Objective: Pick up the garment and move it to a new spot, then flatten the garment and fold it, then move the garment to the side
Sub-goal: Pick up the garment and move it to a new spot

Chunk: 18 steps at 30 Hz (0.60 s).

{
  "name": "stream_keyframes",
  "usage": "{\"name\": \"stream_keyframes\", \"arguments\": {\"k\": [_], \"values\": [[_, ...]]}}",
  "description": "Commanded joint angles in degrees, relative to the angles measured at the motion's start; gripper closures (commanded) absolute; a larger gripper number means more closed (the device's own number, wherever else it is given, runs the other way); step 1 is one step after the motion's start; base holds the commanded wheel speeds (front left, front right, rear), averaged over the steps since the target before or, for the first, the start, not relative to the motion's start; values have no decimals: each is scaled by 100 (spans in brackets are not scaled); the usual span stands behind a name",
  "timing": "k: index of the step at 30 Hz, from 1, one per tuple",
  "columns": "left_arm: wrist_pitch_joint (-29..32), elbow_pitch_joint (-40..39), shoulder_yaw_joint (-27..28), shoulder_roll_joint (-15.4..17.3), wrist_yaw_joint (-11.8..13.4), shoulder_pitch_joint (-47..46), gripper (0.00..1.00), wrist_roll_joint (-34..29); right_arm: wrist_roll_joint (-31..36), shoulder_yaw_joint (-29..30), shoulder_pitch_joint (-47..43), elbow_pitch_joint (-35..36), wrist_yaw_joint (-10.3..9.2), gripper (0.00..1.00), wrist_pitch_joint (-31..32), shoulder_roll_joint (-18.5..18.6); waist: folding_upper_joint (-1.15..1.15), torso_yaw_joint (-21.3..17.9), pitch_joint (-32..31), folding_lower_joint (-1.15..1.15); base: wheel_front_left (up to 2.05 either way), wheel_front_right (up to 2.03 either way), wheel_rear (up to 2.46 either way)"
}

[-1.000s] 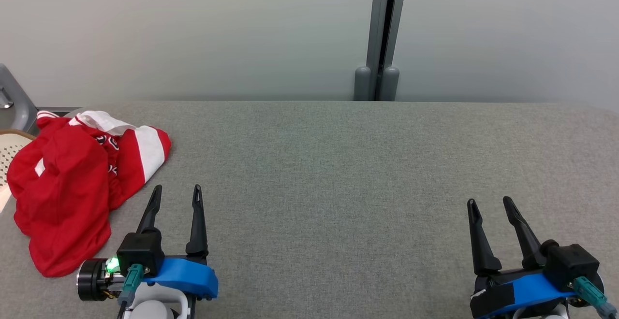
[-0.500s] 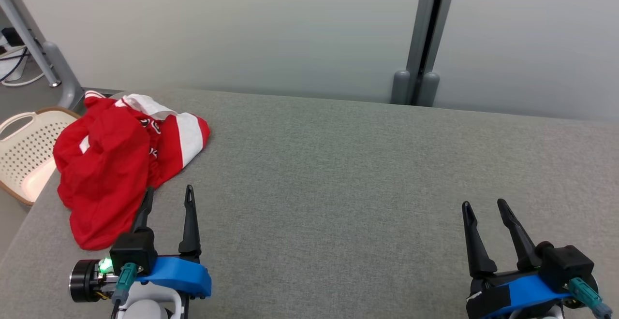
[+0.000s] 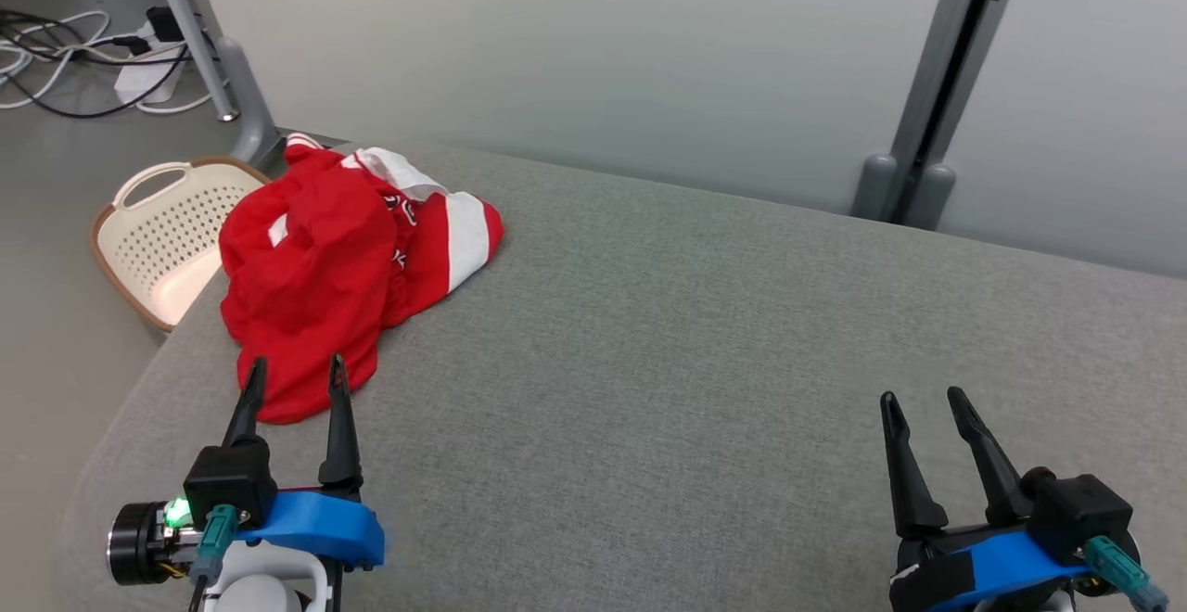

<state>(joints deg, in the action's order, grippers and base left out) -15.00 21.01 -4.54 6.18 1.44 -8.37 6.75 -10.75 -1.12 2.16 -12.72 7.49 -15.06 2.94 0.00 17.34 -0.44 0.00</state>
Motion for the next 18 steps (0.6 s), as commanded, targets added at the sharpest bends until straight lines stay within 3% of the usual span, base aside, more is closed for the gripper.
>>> {"name": "stream_keyframes", "arguments": {"k": [1, 18], "values": [[-29, -10, 10, 29, -3, 1, 0, 19, -41, -9, 17, -20, 0, 0, -18, -2, 0, 106, 56, 0, 0, 0, 0], [-28, -119, 187, 77, 50, 50, 0, 124, -65, -138, 79, -54, 0, 0, -18, -3, 0, 816, 162, 0, 0, 0, 0]]}}
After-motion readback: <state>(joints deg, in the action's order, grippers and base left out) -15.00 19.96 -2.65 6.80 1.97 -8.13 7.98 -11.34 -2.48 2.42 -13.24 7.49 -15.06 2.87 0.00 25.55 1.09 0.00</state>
